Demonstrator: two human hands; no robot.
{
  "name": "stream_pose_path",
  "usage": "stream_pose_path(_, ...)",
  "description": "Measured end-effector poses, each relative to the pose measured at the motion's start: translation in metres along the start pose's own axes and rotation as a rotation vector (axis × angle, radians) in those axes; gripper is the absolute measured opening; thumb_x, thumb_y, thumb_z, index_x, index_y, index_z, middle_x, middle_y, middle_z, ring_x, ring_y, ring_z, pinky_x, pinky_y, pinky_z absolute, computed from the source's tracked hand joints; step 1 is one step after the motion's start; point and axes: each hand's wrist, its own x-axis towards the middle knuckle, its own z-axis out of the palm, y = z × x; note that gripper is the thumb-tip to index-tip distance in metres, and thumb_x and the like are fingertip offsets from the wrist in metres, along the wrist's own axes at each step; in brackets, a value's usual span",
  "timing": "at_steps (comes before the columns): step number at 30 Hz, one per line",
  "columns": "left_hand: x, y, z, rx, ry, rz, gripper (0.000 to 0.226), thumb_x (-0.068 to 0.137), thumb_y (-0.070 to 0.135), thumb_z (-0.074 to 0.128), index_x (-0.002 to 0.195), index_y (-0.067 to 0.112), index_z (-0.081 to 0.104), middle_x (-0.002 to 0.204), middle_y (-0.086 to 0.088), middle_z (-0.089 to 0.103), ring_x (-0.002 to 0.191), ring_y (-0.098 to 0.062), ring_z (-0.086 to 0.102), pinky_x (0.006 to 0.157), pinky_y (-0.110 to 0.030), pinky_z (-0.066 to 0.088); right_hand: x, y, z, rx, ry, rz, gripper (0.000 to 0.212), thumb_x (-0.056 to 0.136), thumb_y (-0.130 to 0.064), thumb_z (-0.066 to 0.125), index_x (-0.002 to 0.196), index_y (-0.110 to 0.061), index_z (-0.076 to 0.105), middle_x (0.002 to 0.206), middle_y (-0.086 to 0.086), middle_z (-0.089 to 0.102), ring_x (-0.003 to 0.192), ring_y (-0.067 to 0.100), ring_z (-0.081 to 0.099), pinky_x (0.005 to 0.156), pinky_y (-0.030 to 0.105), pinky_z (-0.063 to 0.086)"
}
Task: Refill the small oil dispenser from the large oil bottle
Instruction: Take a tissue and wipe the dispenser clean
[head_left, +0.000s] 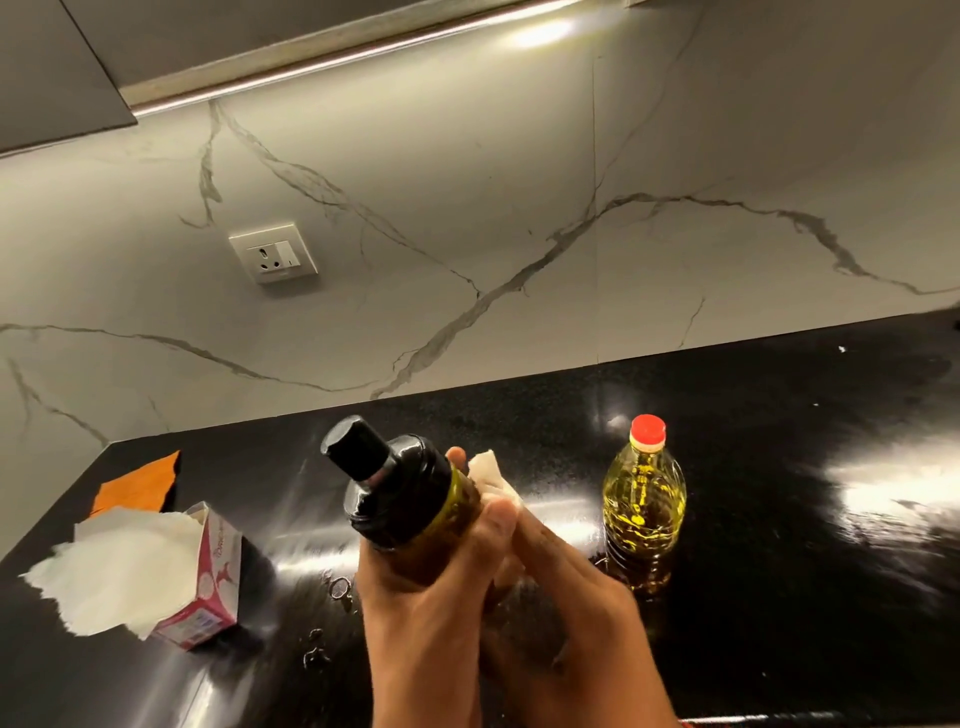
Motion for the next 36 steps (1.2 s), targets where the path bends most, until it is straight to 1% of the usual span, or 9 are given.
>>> stream_pose_path(4, -0.007, 0.003, 0.004, 0.088, -0.107, 0.053, 0.091, 0.033, 0.034, 0.097, 0.117, 0.013, 0.071, 0.102, -0.011, 0.079, 0.093, -0.026, 0.078, 0.071, -0.027, 0.062, 0.007, -0.001, -0.006, 0.049, -0.007, -0.005, 0.078, 0.082, -0.018, 0.083, 0.149, -0.037, 0.050, 0.141, -0.020, 0.062, 0.128, 0.001, 0.060, 0.101, 0.023, 0.053)
stream_pose_path(8, -0.003, 0.014, -0.002, 0.170, -0.188, 0.113, 0.075, 0.044, 0.026, 0.086, 0.116, 0.018, 0.068, 0.104, 0.002, 0.080, 0.093, -0.016, 0.077, 0.071, -0.023, 0.060, 0.014, 0.001, -0.018, -0.076, -0.097, 0.009, 0.085, 0.073, -0.012, 0.083, 0.133, -0.063, 0.053, 0.110, -0.027, 0.074, 0.099, -0.007, 0.071, 0.084, 0.024, 0.060)
stream_pose_path(12, -0.004, 0.019, -0.002, 0.142, -0.177, 0.091, 0.074, 0.044, 0.014, 0.089, 0.115, 0.019, 0.070, 0.102, 0.002, 0.080, 0.091, -0.017, 0.078, 0.067, -0.026, 0.061, 0.007, -0.001, -0.012, -0.024, -0.123, 0.031, 0.069, 0.076, -0.034, 0.074, 0.142, -0.045, 0.055, 0.130, -0.027, 0.065, 0.112, -0.006, 0.066, 0.086, 0.015, 0.055)
stream_pose_path(16, 0.000, 0.016, -0.011, 0.091, -0.120, 0.058, 0.082, 0.026, 0.039, 0.100, 0.105, 0.035, 0.077, 0.112, 0.003, 0.078, 0.101, -0.016, 0.076, 0.070, -0.028, 0.062, 0.004, 0.006, -0.017, 0.146, -0.160, 0.069, 0.049, 0.081, -0.068, 0.067, 0.128, -0.058, 0.055, 0.129, -0.040, 0.056, 0.118, -0.012, 0.057, 0.092, 0.006, 0.048)
stream_pose_path(21, -0.005, 0.010, -0.006, 0.071, -0.178, 0.036, 0.109, 0.025, 0.052, 0.101, 0.121, 0.014, 0.069, 0.116, -0.003, 0.077, 0.101, -0.023, 0.076, 0.066, -0.026, 0.061, 0.016, -0.006, -0.020, 0.026, 0.094, -0.098, 0.019, 0.091, -0.017, 0.074, 0.109, -0.018, 0.081, 0.111, -0.013, 0.072, 0.101, 0.010, 0.073, 0.077, 0.026, 0.060)
stream_pose_path(24, -0.007, 0.010, 0.002, 0.011, -0.222, 0.029, 0.086, 0.042, 0.037, 0.103, 0.110, -0.002, 0.067, 0.084, -0.016, 0.073, 0.061, -0.029, 0.070, 0.048, -0.030, 0.052, 0.031, -0.005, -0.027, 0.082, 0.115, -0.116, 0.027, 0.087, -0.010, 0.077, 0.112, -0.019, 0.079, 0.109, -0.011, 0.075, 0.100, 0.013, 0.075, 0.077, 0.034, 0.062)
stream_pose_path(26, -0.007, 0.008, 0.005, -0.039, -0.220, -0.002, 0.083, 0.055, 0.021, 0.098, 0.113, -0.016, 0.052, 0.075, -0.021, 0.062, 0.052, -0.025, 0.058, 0.046, -0.031, 0.047, 0.038, -0.005, -0.028, 0.057, 0.082, -0.095, 0.043, 0.084, -0.003, 0.074, 0.121, -0.025, 0.073, 0.113, -0.013, 0.075, 0.105, 0.010, 0.073, 0.082, 0.032, 0.062)
stream_pose_path(32, 0.002, 0.006, -0.001, 0.016, -0.141, 0.041, 0.099, 0.028, 0.038, 0.101, 0.117, 0.011, 0.070, 0.107, -0.005, 0.079, 0.091, -0.020, 0.078, 0.066, -0.027, 0.061, 0.027, 0.004, -0.017, -0.023, 0.083, -0.092, 0.029, 0.093, -0.013, 0.068, 0.120, -0.022, 0.075, 0.117, -0.017, 0.072, 0.109, 0.003, 0.070, 0.084, 0.027, 0.060)
stream_pose_path(36, 0.009, 0.006, -0.001, 0.024, -0.111, 0.026, 0.095, 0.033, 0.034, 0.098, 0.119, 0.008, 0.069, 0.101, -0.004, 0.080, 0.083, -0.016, 0.078, 0.061, -0.024, 0.060, 0.017, -0.003, -0.012, 0.008, 0.083, -0.107, 0.035, 0.093, -0.022, 0.064, 0.127, -0.022, 0.072, 0.122, -0.016, 0.069, 0.113, 0.005, 0.068, 0.086, 0.022, 0.059)
